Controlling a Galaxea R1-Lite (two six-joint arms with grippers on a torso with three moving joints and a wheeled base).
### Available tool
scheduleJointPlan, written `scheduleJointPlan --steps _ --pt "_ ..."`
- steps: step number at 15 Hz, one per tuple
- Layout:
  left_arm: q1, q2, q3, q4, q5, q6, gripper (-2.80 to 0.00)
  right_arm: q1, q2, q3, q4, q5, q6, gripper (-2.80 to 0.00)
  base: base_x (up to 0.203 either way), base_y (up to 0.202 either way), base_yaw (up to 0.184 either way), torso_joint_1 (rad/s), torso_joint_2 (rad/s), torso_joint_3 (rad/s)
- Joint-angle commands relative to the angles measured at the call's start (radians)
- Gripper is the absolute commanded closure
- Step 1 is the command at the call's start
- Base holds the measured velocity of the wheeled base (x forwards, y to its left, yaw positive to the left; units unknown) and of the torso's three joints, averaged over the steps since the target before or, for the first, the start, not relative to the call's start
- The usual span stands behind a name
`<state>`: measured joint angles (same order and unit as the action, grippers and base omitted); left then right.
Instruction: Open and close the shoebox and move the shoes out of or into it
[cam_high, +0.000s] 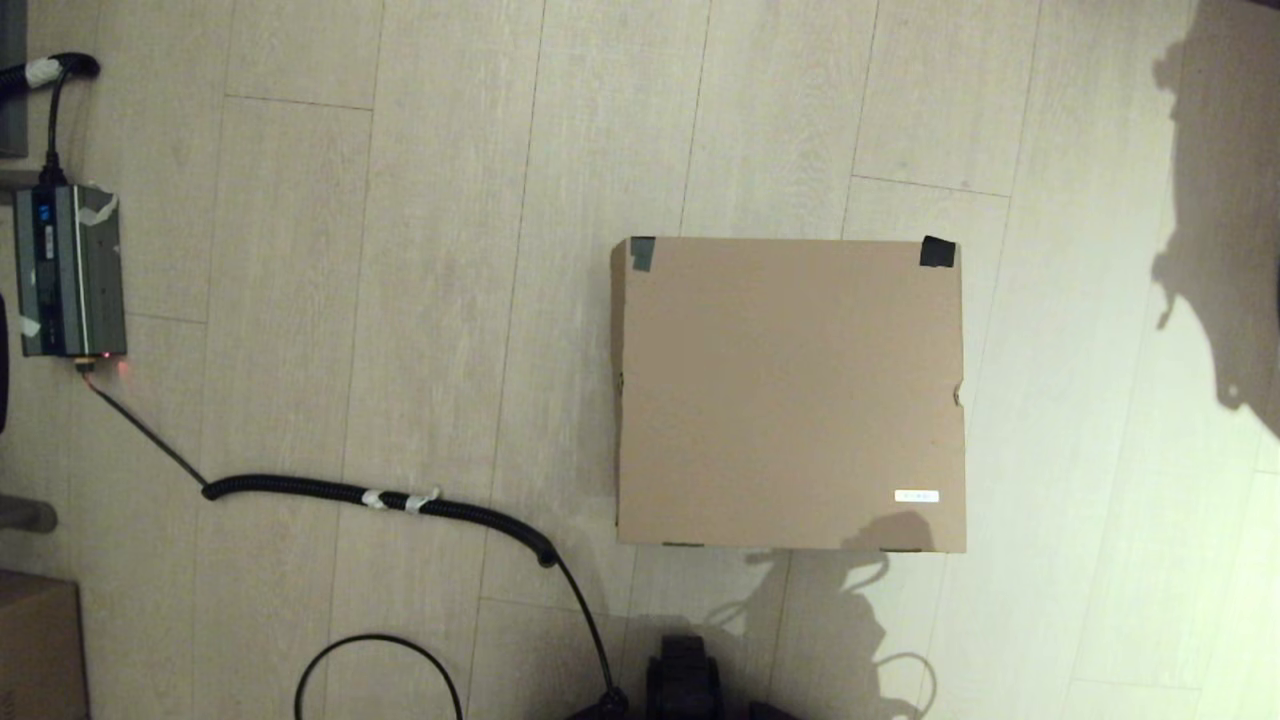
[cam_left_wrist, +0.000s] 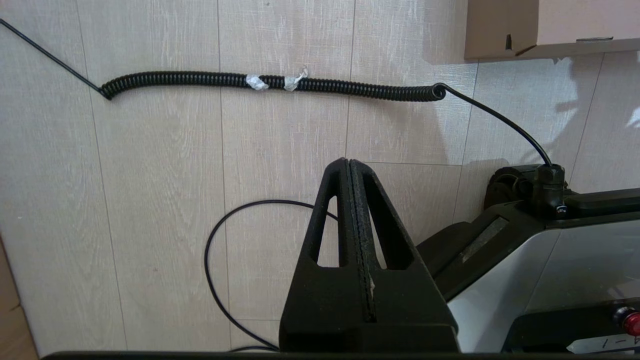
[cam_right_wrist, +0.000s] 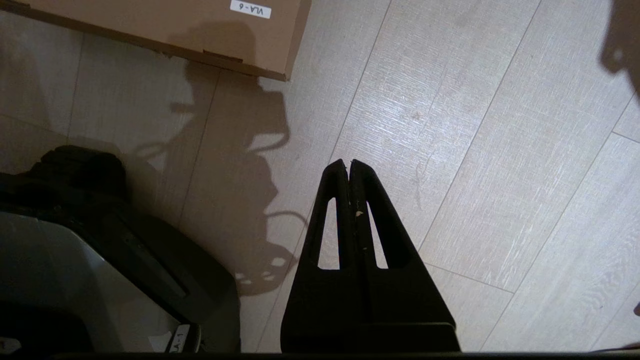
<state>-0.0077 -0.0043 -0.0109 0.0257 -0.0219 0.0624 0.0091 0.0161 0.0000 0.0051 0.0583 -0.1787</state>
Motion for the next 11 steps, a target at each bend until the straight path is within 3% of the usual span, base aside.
scheduleJointPlan --steps 1,11 --pt "0.000 0.003 0.000 0.000 0.000 -0.001 0.00 0.000 -0.015 0.000 -0.001 -0.008 0.007 0.00 0.000 0.000 0.000 0.000 0.00 0.000" --pt "0.000 0.003 0.000 0.000 0.000 -0.001 0.00 -0.001 -0.015 0.000 0.001 -0.024 0.084 0.00 0.000 0.000 0.000 0.000 0.00 0.000"
